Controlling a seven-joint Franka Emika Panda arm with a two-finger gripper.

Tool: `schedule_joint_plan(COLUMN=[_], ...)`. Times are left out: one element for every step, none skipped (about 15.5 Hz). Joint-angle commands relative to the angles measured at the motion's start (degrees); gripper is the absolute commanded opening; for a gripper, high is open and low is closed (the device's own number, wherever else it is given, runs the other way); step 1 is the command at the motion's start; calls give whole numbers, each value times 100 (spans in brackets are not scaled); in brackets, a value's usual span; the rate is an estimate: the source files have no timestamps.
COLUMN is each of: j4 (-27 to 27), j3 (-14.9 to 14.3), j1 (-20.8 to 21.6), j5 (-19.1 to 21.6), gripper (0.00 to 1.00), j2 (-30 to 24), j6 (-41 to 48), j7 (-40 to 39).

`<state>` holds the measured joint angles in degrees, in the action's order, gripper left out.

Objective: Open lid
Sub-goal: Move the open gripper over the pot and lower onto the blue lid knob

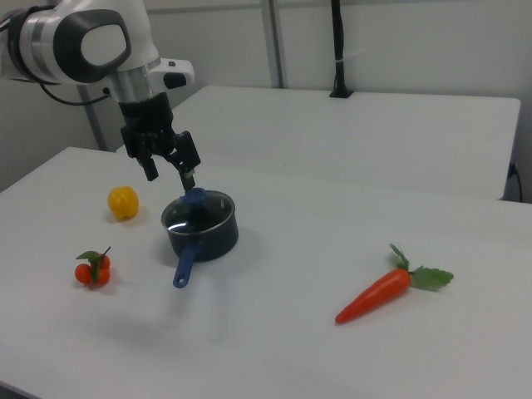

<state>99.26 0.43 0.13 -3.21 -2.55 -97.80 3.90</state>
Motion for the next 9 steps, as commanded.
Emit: schedule_joint_plan(j4=[-47,-47,-47,-90,-187,-292,-493,-739,-1020], j3=[-78,-79,-79,-70,-70,-70,-70,-70,-61], j1=[-30,-31,-5,-4,4,22,31,40,48], j5=[102,110,111,111,119,163,250,356,418], gripper=[100,100,100,100,100,100,100,100,100], j2=[-17,-17,-17,0,44,192,341,586,833], j6=[24,24,16,16,7,-19,-63,-81,-72], j7=[-37,-29,-21,-29,-29,-29,-29,-38,-47])
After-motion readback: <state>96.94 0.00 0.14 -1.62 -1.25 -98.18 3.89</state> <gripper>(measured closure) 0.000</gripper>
